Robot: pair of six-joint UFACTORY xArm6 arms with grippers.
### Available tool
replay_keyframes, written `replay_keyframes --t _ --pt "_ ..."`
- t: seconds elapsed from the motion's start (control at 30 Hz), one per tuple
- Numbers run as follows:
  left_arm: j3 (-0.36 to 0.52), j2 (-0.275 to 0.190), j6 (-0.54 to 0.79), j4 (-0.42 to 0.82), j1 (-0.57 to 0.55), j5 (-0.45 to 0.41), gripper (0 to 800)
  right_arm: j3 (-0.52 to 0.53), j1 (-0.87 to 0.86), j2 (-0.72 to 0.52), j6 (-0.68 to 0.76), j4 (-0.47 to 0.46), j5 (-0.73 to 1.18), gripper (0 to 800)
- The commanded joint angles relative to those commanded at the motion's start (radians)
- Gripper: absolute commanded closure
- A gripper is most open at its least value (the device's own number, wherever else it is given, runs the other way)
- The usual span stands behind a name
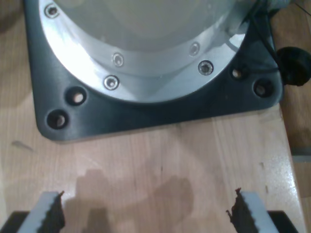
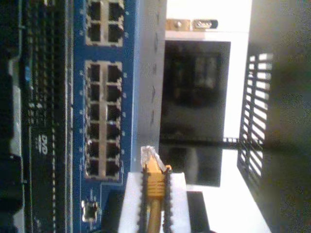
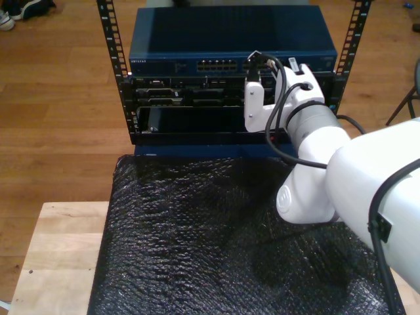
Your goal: Grab the cable and plug it in
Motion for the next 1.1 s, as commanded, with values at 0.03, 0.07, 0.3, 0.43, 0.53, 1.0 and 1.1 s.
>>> replay_keyframes --t 0.03,0.07,0.3,0.43,0.53,1.0,1.1 --pt "0.002 0.000 0.000 0.002 0.000 0.000 0 0.000 0.000 0.000 0.000 0.000 -0.002 800" --pt "0.000 0.000 0.000 0.002 0.000 0.000 0 0.002 0.000 0.002 0.000 0.000 -0.002 800" --pt "0.002 0.000 0.000 0.000 0.000 0.000 0 -0.003 0.000 0.000 -0.003 0.000 0.006 800" --pt "0.002 0.000 0.000 0.002 0.000 0.000 0 -0.002 0.000 0.000 -0.003 0.003 0.006 800" --pt "0.002 0.000 0.000 0.000 0.000 0.000 0 -0.003 0.003 0.014 -0.003 0.002 0.000 800" --pt "0.002 0.000 0.000 0.000 0.000 0.000 0 -0.026 0.005 0.117 -0.009 0.015 -0.176 800" --pt "0.002 0.000 0.000 0.000 0.000 0.000 0 -0.058 0.003 0.167 -0.009 0.017 -0.241 800"
